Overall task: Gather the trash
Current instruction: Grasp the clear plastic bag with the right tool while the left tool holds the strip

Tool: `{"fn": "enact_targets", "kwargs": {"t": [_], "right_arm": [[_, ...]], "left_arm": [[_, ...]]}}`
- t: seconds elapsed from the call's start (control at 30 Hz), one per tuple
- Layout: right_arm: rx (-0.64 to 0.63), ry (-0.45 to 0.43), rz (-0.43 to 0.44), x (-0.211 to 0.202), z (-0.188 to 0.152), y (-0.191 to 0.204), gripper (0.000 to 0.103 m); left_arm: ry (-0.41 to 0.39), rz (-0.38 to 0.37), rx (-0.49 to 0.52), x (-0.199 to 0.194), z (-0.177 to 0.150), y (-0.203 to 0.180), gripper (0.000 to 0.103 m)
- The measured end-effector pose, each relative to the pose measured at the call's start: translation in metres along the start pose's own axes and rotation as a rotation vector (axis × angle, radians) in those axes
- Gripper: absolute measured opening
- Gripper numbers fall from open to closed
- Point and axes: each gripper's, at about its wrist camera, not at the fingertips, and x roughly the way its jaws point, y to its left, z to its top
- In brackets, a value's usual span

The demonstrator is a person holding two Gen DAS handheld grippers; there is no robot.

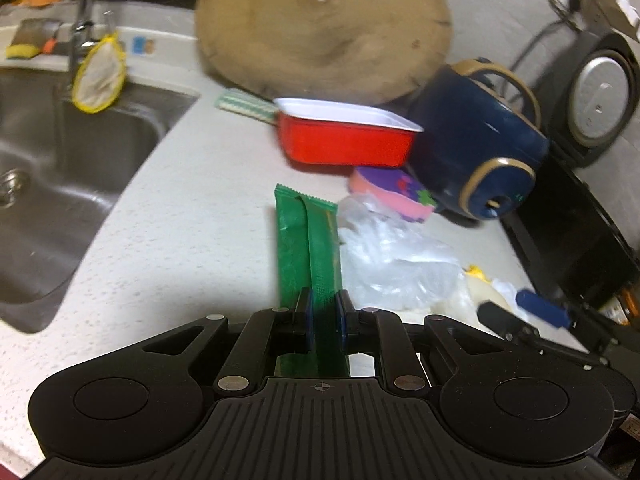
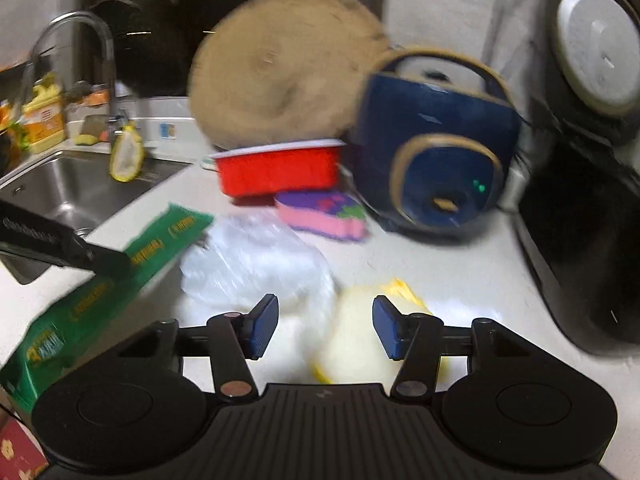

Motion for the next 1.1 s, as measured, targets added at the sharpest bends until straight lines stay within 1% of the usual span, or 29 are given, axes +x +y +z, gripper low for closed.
{"fn": "enact_targets", "kwargs": {"t": [0.07, 0.13, 0.2, 0.33, 0.43, 0.47, 0.5, 0.53, 0.57, 0.6, 0.7, 0.87, 0.97, 1.1], "right_arm": [[-0.048, -0.015, 0.025, 0.012, 0.009, 0.012, 0.065], [-0.091, 0.005, 0.015, 0.032, 0.016, 0.025, 0.065], [-0.117, 0.033, 0.034, 0.050, 0.019, 0.033, 0.065], [-0.099, 0.100, 0.045, 0.081, 0.015, 0.037, 0.065], [-0.084, 0.124, 0.044, 0.091, 0.011, 0.037, 0.065], [-0.076, 0.121, 0.055, 0.090, 0.010, 0.037, 0.057], [-0.069, 0.123, 0.076, 0.086, 0.009, 0.035, 0.039], [-0.064, 0.129, 0.097, 0.083, 0.009, 0.034, 0.030], [-0.055, 0.133, 0.112, 0.080, 0.010, 0.032, 0.017], [-0.040, 0.132, 0.124, 0.075, 0.011, 0.030, 0.011], [0.021, 0.107, 0.154, 0.054, 0.013, 0.021, 0.007], [0.075, 0.060, 0.161, 0.013, 0.012, 0.008, 0.007], [0.083, 0.049, 0.145, -0.005, 0.009, 0.000, 0.007], [0.089, 0.037, 0.072, -0.025, 0.002, -0.012, 0.007]], "left_arm": [[0.002, 0.030, -0.027, 0.002, 0.002, 0.006, 0.015], [0.006, 0.045, -0.055, 0.003, 0.004, 0.010, 0.015], [0.007, 0.057, -0.058, 0.002, 0.005, 0.011, 0.015], [0.005, 0.066, -0.039, -0.001, 0.006, 0.007, 0.015], [0.005, 0.063, -0.028, -0.003, 0.006, 0.004, 0.015], [0.004, 0.062, -0.028, -0.003, 0.006, 0.004, 0.015], [0.003, 0.060, -0.030, -0.003, 0.006, 0.004, 0.015], [0.003, 0.059, -0.031, -0.003, 0.006, 0.005, 0.015], [0.004, 0.056, -0.031, -0.003, 0.005, 0.005, 0.015], [0.005, 0.053, -0.032, -0.002, 0.005, 0.004, 0.015], [0.017, 0.039, -0.030, 0.000, 0.004, 0.004, 0.015], [0.035, 0.003, -0.020, 0.003, 0.001, 0.002, 0.015], [0.050, -0.018, -0.007, 0.005, 0.001, 0.000, 0.015], [0.071, -0.046, 0.013, 0.007, -0.002, -0.004, 0.015]]}}
